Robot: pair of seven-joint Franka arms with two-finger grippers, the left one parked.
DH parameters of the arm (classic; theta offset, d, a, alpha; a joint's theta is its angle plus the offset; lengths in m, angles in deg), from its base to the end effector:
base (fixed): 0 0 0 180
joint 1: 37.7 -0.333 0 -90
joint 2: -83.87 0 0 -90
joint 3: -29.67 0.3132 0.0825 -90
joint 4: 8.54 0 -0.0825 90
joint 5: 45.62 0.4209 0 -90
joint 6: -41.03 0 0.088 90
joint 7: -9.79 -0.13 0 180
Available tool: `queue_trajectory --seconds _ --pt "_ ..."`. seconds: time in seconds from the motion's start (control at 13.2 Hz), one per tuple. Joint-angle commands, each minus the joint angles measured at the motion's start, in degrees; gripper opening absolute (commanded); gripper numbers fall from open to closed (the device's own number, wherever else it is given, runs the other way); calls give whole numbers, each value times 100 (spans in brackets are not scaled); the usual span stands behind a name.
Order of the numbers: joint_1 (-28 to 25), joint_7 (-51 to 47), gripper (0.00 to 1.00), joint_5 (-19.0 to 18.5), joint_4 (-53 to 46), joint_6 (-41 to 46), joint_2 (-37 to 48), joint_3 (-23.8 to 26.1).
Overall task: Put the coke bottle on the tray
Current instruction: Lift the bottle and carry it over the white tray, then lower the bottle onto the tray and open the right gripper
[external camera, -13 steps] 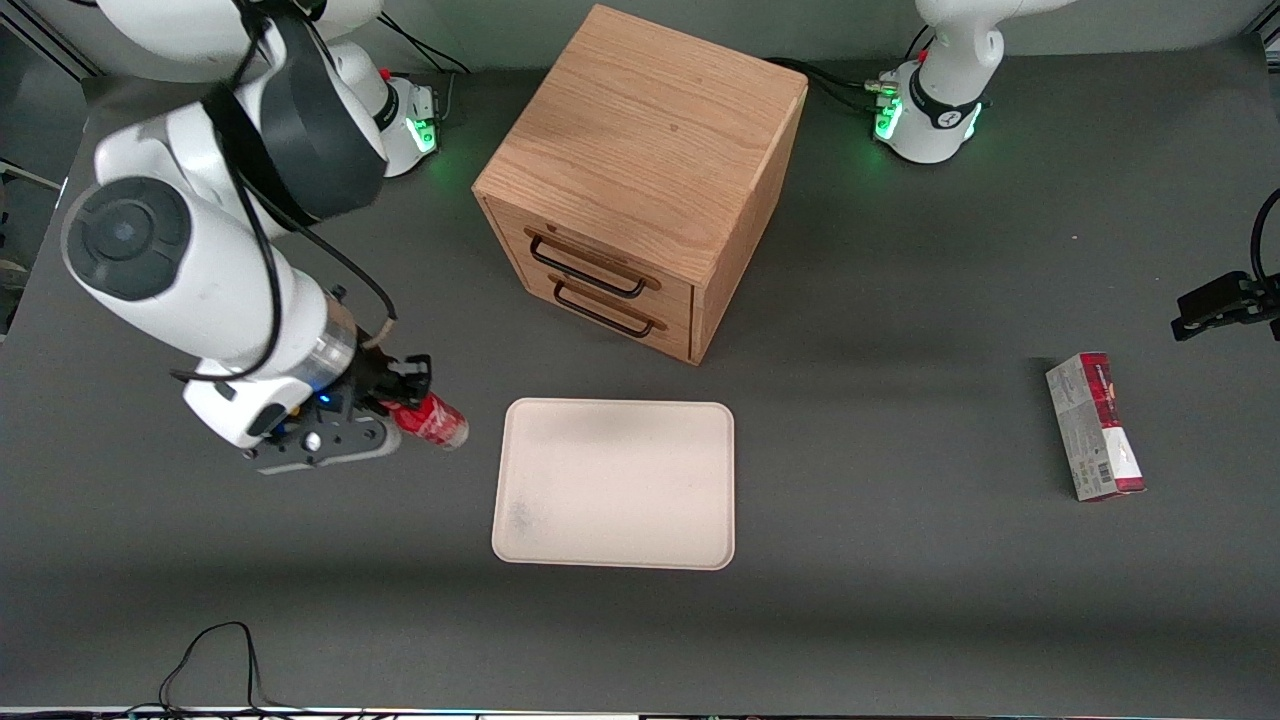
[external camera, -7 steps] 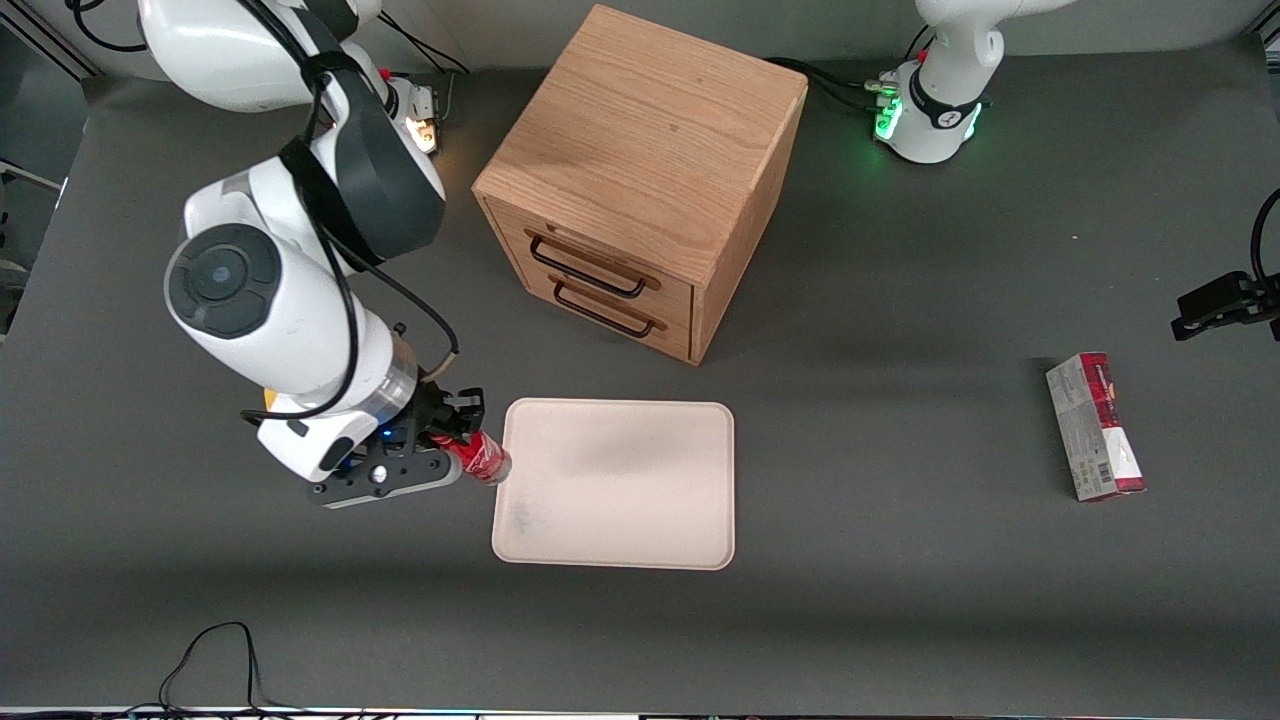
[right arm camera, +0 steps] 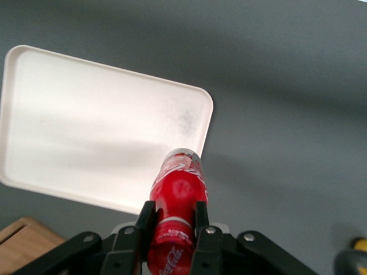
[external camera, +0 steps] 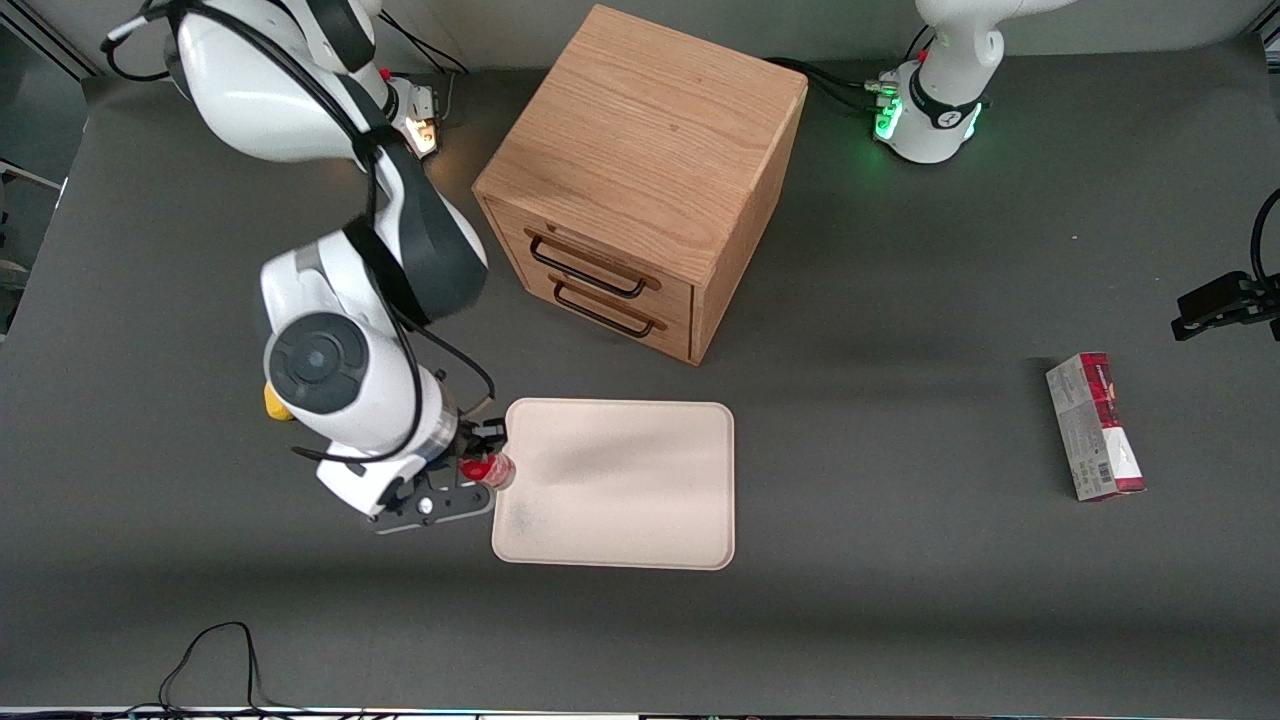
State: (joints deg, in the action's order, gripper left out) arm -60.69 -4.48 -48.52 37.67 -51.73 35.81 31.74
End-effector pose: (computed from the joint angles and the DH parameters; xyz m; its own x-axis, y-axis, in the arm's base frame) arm 0.7307 0.3221 0.3998 0.9837 0.1785 -0.0194 0.1790 -0.9834 0.0293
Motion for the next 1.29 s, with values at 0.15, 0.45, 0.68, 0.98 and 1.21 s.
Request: queue_trajectory --seconds 0.15,0.45,0.68,0.98,1.21 --pt "-13 -15 0 -114 -289 -479 -616 48" --pt "-13 -33 0 -114 -254 -857 -872 39" --pt "-13 -42 0 -114 -245 -954 -969 39" --pt "-13 -182 61 -105 -166 -1042 -1013 39" --pt "-13 -209 100 -97 -122 -1104 -1004 39"
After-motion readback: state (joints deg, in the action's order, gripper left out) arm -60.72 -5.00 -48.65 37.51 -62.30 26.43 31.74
